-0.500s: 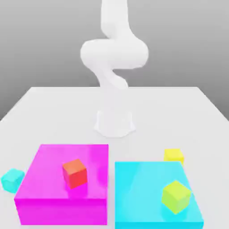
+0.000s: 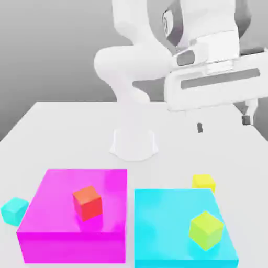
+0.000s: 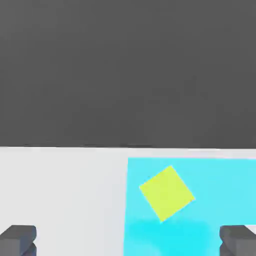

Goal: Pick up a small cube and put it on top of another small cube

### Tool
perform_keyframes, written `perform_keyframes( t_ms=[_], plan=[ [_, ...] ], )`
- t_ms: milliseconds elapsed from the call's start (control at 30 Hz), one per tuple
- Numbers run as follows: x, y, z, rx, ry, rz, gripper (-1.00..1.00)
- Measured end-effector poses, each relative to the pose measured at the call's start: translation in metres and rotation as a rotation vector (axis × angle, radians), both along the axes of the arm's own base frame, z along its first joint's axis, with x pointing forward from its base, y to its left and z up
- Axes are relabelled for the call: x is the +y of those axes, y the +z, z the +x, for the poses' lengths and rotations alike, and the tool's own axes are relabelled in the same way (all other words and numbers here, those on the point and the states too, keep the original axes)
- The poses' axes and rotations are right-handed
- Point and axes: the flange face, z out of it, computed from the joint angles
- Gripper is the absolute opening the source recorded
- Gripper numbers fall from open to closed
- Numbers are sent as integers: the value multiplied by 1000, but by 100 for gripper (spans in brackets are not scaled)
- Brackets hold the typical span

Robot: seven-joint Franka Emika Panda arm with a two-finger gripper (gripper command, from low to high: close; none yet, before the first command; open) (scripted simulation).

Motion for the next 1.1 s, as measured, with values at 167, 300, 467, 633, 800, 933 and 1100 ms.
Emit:
perform_keyframes(
  t_ms=[167,300,467,633,800,933,1100],
  plan=[
    [27,-88,-59,133,24,-65,0],
    [31,-145,-113,218,38,-137,0],
    [31,-179,-120,234,40,-150,0],
    [32,-211,-123,236,44,-149,0],
    [31,-221,-125,235,42,-151,-100],
    [31,-221,-125,234,43,-151,-100],
    [33,-192,-121,234,45,-148,-100]
  ],
)
